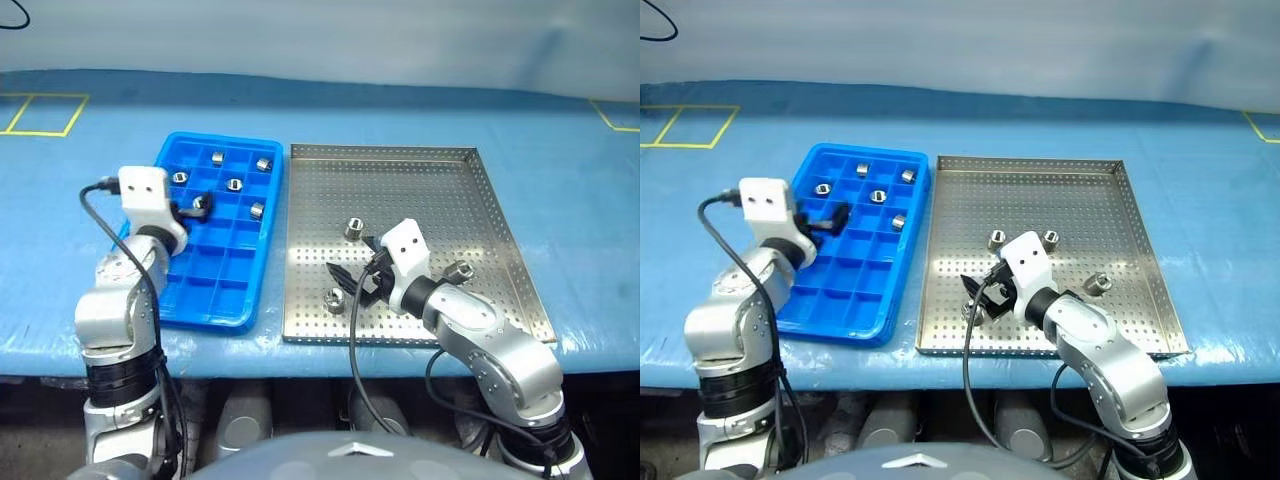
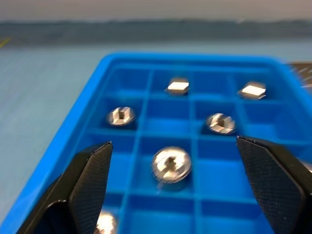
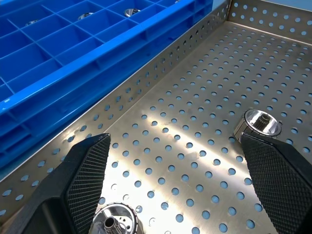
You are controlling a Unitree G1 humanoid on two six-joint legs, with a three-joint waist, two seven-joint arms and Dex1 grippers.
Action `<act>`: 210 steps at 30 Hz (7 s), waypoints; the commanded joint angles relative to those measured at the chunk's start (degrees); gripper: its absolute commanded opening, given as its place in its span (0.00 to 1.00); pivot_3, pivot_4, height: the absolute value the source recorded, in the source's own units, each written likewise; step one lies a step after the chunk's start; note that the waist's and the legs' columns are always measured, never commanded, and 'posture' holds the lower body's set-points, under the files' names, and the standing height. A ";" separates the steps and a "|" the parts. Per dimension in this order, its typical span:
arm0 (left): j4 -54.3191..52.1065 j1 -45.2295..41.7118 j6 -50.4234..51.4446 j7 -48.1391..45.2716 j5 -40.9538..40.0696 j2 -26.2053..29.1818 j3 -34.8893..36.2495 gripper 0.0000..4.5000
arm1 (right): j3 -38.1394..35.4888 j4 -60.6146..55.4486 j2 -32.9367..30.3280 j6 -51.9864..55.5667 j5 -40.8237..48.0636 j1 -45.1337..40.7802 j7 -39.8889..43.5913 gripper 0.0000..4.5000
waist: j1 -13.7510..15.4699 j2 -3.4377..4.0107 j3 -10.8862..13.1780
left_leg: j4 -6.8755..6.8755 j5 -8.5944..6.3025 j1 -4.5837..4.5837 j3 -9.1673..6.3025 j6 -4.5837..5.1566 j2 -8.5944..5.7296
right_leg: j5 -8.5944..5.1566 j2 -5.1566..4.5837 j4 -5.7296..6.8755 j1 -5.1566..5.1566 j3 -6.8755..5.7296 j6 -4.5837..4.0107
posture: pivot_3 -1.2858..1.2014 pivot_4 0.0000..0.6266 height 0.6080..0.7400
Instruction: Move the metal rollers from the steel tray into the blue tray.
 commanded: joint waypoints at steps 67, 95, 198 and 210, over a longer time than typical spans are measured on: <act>11.05 -19.76 0.94 -21.24 13.67 8.69 -10.45 0.39 | -3.02 -6.62 0.17 0.43 1.76 4.02 -3.21 1.00 | -3.09 0.10 0.01 | 0.08 -0.03 -0.19 -0.20 0.08 -0.01 | -0.10 0.12 0.10 -0.10 0.05 0.05 | 0.53 0.24 1.00; 5.90 -0.74 11.82 -7.80 9.64 9.40 -5.73 0.39 | -0.54 -3.59 1.08 -0.33 0.93 0.92 -1.33 1.00 | -0.36 0.08 0.01 | 0.11 -0.02 -0.15 -0.24 0.06 -0.02 | -0.09 0.11 0.12 -0.07 -0.02 0.03 | 0.54 0.24 1.00; -18.20 0.28 37.95 -5.63 13.25 6.44 8.01 0.38 | -2.39 -2.69 -2.90 -0.18 1.20 3.29 2.79 1.00 | -0.27 0.03 0.01 | 0.05 0.02 0.01 -0.26 0.06 -0.03 | -0.19 0.13 0.15 0.04 0.04 0.16 | 0.59 0.24 1.00; -20.57 6.02 33.24 -0.56 12.18 -2.10 9.58 0.38 | 2.65 3.29 -2.45 -1.64 0.82 -4.10 7.15 1.00 | 4.60 -0.02 0.00 | 0.07 0.05 0.04 -0.35 0.01 -0.05 | -0.09 0.12 0.12 0.13 -0.04 0.01 | 0.63 0.24 1.00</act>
